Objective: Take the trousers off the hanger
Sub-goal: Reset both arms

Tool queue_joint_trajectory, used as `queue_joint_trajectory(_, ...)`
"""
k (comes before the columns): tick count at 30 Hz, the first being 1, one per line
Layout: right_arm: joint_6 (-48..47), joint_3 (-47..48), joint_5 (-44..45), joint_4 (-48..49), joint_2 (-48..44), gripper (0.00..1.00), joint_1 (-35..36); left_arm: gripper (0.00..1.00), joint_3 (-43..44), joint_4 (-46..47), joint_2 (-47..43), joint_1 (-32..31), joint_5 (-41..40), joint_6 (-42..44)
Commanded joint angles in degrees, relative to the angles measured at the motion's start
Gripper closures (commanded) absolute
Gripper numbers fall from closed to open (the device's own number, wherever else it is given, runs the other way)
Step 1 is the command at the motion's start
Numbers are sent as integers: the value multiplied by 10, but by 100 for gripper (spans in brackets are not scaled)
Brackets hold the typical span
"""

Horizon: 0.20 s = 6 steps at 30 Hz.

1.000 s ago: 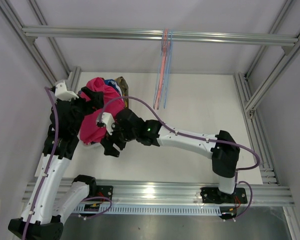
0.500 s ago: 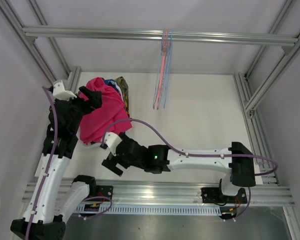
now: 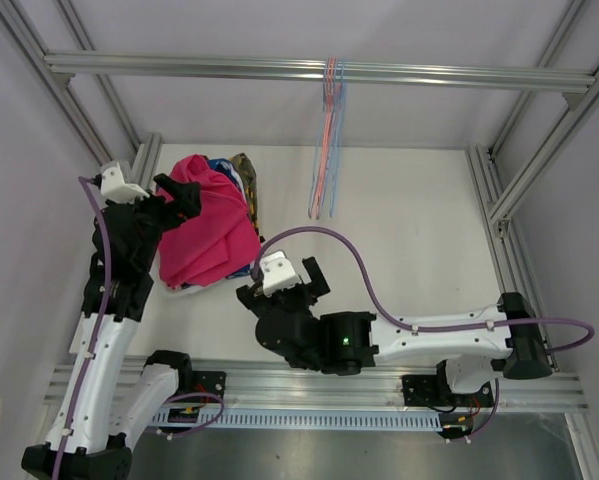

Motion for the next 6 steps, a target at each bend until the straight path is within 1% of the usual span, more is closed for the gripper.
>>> queue_joint_trajectory(1, 76, 58, 262, -53, 41, 1, 11, 2, 18, 11, -12, 8, -4, -3)
queue_joint_trajectory(2, 171, 77, 281, -167, 67, 1, 12, 2, 18, 10, -13, 8, -6, -3)
queue_joint_trajectory(3, 232, 96, 302, -233, 79, 1, 18, 2, 19, 10, -12, 8, -6, -3)
queue_joint_trajectory(4, 285, 131, 305, -293, 90, 1, 20, 2, 19, 11, -11, 8, -2, -3)
queue_joint_trajectory(5, 373, 144, 307, -380, 98, 0, 22, 2, 17, 11, -9, 8, -2, -3)
queue_joint_trajectory(6, 400, 154, 309, -405, 114, 1, 25, 2, 19, 10, -10, 8, -1, -5)
